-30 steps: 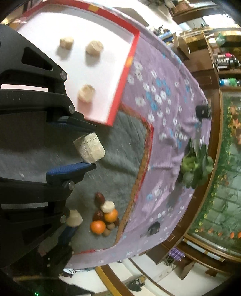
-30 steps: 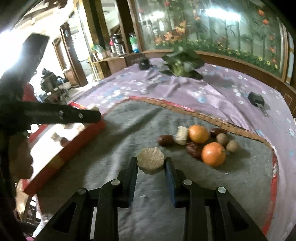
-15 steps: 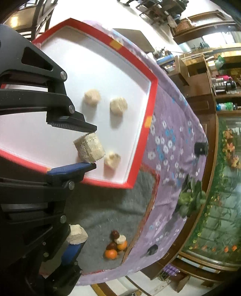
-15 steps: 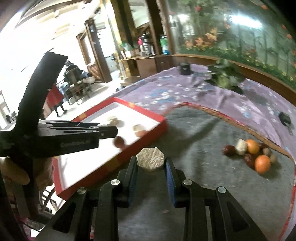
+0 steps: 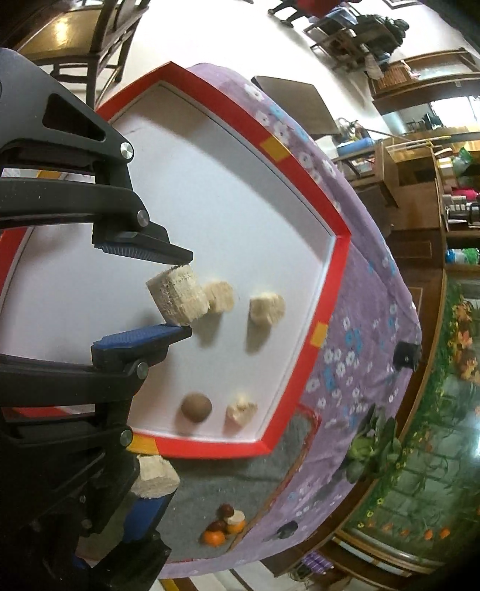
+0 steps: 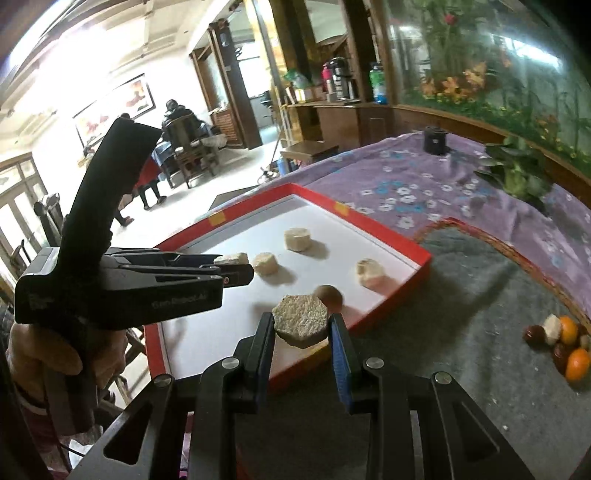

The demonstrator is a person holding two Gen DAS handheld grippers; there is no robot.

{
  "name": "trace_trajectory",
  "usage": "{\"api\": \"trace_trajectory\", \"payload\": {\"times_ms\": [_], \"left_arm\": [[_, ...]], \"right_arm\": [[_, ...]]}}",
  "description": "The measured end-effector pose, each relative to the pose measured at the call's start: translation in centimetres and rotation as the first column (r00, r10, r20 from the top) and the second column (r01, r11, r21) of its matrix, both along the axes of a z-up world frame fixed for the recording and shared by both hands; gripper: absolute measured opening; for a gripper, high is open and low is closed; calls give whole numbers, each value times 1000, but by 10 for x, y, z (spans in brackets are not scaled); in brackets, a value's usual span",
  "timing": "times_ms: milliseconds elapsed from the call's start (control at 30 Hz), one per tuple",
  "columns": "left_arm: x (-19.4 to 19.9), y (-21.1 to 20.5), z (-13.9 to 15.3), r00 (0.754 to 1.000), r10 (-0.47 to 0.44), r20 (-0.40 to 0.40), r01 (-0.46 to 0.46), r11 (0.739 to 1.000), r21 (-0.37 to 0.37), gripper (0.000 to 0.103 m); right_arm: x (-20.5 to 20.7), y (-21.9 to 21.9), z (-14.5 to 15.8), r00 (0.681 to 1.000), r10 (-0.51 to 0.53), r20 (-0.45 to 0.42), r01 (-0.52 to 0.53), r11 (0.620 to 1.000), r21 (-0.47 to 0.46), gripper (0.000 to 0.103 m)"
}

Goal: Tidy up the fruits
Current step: 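Carry both held pieces over the white tray and open both tools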

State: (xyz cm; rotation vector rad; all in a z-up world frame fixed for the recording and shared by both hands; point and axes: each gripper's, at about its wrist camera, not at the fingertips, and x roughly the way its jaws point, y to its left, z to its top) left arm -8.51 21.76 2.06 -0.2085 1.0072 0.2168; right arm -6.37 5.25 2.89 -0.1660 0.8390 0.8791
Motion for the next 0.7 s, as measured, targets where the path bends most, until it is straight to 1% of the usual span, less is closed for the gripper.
{"api": "trace_trajectory", "payload": {"times_ms": [367, 467, 500, 700], "left_arm": [[0, 12, -14, 999, 12, -31, -13, 1000, -15, 32], [0, 10, -14, 999, 17, -29, -17, 1000, 0, 32], [1, 10, -15, 999, 20, -29, -19, 1000, 4, 33], [2, 8, -16, 999, 35, -33, -35, 999, 17, 34]], "right_arm": [[9, 44, -28, 996, 77, -45, -80, 992, -93, 28], [11, 48, -34, 996, 77, -43, -82, 990, -115, 28], [10, 49, -35, 996, 80, -28, -82, 990, -117, 28], [10, 51, -36, 996, 88, -7, -89, 986, -138, 29]]}}
